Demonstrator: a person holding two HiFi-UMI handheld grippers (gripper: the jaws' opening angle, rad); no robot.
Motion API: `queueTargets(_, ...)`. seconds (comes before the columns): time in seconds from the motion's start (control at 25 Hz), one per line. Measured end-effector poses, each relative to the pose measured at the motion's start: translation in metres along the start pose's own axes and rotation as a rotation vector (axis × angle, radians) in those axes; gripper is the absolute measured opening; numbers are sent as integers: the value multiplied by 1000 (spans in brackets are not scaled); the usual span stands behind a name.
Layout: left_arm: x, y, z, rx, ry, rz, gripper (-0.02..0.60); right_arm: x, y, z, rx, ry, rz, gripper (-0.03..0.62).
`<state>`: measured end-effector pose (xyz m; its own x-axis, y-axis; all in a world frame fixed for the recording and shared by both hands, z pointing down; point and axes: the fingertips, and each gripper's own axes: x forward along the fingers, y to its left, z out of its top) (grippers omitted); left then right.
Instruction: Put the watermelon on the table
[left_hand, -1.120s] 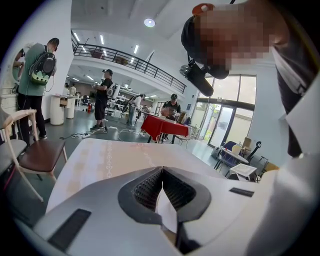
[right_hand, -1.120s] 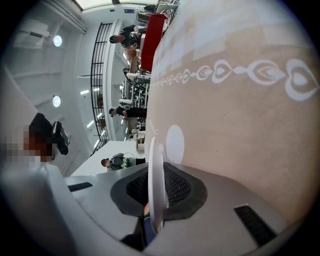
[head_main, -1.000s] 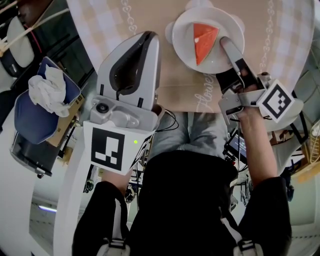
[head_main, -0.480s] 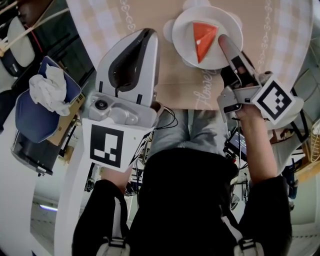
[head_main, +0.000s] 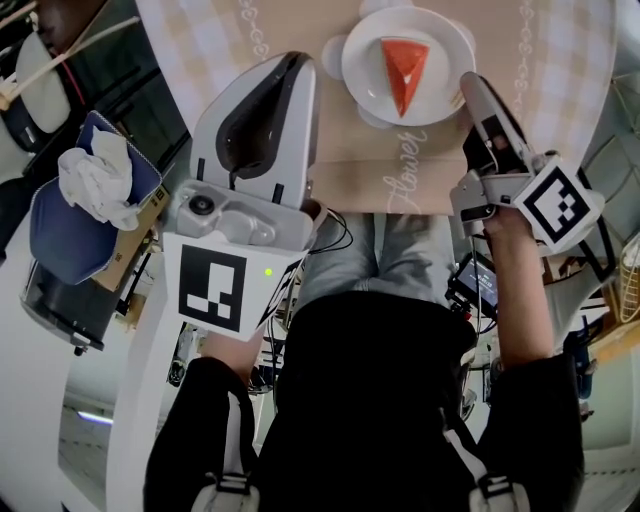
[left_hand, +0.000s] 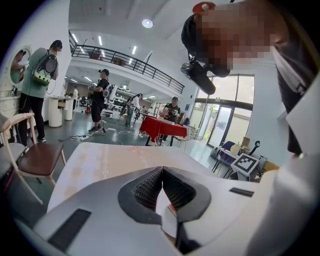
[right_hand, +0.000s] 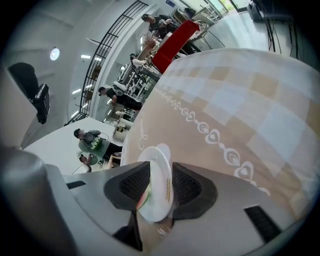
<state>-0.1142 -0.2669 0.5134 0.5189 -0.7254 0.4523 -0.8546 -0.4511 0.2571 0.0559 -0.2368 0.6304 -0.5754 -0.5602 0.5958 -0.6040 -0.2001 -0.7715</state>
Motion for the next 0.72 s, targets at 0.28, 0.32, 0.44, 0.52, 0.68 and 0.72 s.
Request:
queueTargets(0.28,-9,-11,24,16,-37,-3,14,-21,20,18,-30,-25,34,115)
queueTargets(0.32,-11,-13,29,22,-45,-6,14,-24,28,22,-45,-29,41,113)
queueTargets(0.44,-17,-20,50,43,-70,-13,14,-36,52,36,-140,-59,35,78)
queueTargets(0.52,-21,-25,63,50,-86,-17,14,-47,70,44,-227,-81,27,35)
queueTargets(0.68,-37,-40,89,44,-111,-25,14,-73,116,54,-342,-108,66,20)
queueTargets(0.72,-41,-45,96,47,-119,-29,14,-81,127,57,-373,-119,75,18)
